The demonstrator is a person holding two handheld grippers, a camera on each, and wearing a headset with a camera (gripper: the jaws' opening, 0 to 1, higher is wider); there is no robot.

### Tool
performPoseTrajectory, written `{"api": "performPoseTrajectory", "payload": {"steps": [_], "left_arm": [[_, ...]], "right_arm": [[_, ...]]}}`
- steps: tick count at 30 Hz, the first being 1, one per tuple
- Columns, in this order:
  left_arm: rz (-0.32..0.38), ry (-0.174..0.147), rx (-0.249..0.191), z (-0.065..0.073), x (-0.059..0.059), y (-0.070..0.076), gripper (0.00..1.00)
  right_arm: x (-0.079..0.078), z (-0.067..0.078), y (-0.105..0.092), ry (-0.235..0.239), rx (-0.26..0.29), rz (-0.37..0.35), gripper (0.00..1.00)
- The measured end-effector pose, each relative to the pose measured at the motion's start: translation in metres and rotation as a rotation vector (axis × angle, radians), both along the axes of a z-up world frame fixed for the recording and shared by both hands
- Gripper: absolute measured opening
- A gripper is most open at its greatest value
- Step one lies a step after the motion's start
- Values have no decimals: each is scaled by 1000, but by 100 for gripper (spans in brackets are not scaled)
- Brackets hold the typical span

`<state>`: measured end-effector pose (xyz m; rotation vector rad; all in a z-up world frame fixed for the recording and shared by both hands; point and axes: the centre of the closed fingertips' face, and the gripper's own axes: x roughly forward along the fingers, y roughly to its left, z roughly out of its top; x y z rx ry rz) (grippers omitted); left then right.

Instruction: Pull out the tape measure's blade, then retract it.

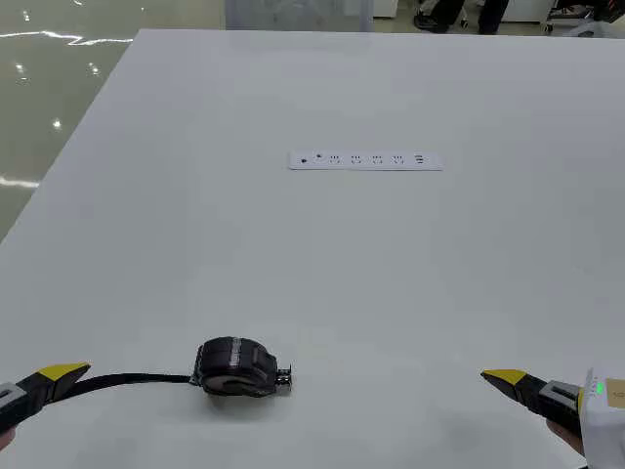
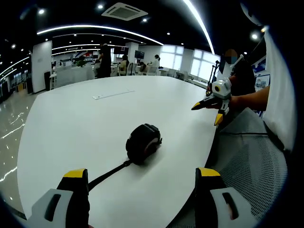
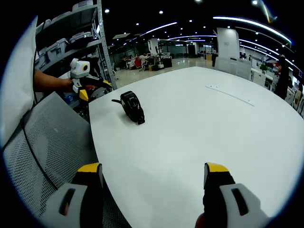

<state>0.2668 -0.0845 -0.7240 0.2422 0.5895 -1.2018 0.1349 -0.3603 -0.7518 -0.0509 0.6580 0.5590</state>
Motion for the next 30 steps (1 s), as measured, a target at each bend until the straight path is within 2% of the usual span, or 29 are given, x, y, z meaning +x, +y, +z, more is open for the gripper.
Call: {"api": "performPoseTrajectory", "payload": {"steps": [16, 30], "left_arm": [[-105, -8, 3, 0, 7, -26, 89], [-194, -6, 23, -2, 10, -40, 88]], "right_arm": [[14, -5, 7, 6, -7, 58, 87], [29, -7, 16, 5, -5, 107, 87]]}}
